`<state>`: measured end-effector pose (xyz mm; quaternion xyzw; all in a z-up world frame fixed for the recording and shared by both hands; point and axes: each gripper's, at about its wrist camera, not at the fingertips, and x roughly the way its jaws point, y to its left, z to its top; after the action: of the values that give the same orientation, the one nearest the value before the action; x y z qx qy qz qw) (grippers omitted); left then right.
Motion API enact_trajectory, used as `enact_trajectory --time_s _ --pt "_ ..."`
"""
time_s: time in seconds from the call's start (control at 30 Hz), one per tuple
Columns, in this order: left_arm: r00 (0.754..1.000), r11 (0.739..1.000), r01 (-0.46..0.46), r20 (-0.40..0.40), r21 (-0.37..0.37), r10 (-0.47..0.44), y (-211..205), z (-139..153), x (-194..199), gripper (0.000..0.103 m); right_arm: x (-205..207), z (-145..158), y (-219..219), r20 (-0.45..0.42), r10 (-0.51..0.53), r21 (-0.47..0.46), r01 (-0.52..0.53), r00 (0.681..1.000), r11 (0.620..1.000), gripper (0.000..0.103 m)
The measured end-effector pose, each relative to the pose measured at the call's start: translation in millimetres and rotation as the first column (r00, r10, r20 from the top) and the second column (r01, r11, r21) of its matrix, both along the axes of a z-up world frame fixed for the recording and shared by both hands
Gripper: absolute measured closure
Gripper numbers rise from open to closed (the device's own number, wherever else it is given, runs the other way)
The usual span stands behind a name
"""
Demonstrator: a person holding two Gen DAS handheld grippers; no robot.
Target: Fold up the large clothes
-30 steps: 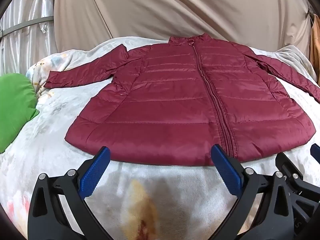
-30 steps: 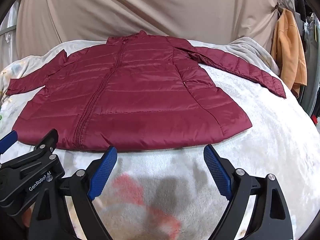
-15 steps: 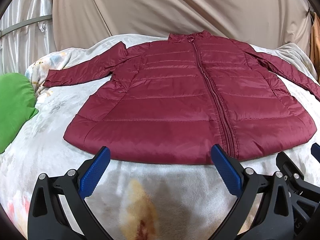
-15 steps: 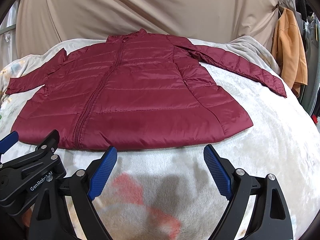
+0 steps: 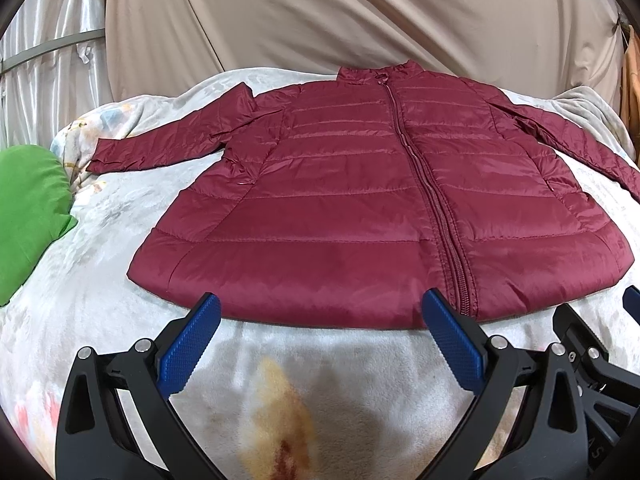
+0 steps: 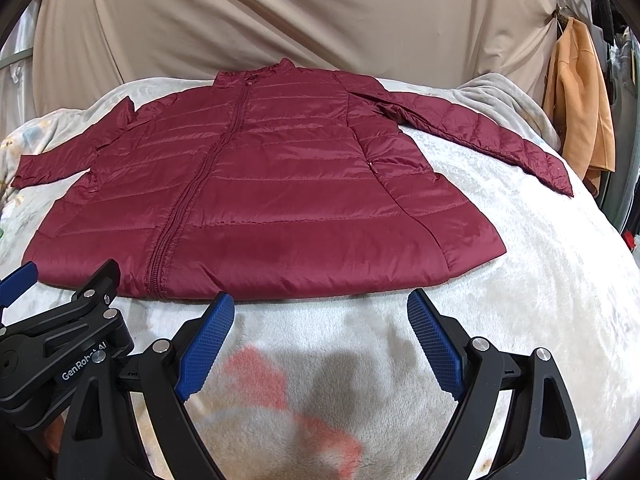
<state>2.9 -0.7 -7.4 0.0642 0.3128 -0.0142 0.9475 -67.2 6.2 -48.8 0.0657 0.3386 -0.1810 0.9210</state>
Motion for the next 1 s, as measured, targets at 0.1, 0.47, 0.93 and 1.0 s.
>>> enact_trajectory --time_s 0.1,0.47,0.93,1.0 --pt "1.000 1.000 0.000 -0.001 0.000 0.000 0.0 -0.2 -0.1 0.005 0.7 0.2 0.2 -0.001 0.000 -0.001 0.000 1.000 1.000 0.017" --pt "1.000 1.000 0.002 -0.007 -0.003 -0.002 1.8 -0.5 0.3 0.005 1.7 1.0 1.2 -0.003 0.001 -0.003 -0.001 1.000 1.000 0.017" --pt "1.000 1.000 0.001 -0.008 -0.002 -0.001 1.7 -0.2 0.6 0.005 1.6 1.0 1.2 -0.003 0.001 -0.003 -0.001 1.000 1.000 0.017" --pt "1.000 1.000 0.001 -0.010 -0.002 -0.001 1.6 -0.2 0.7 0.005 1.6 0.9 1.2 -0.004 0.001 -0.003 -0.001 1.000 1.000 0.017"
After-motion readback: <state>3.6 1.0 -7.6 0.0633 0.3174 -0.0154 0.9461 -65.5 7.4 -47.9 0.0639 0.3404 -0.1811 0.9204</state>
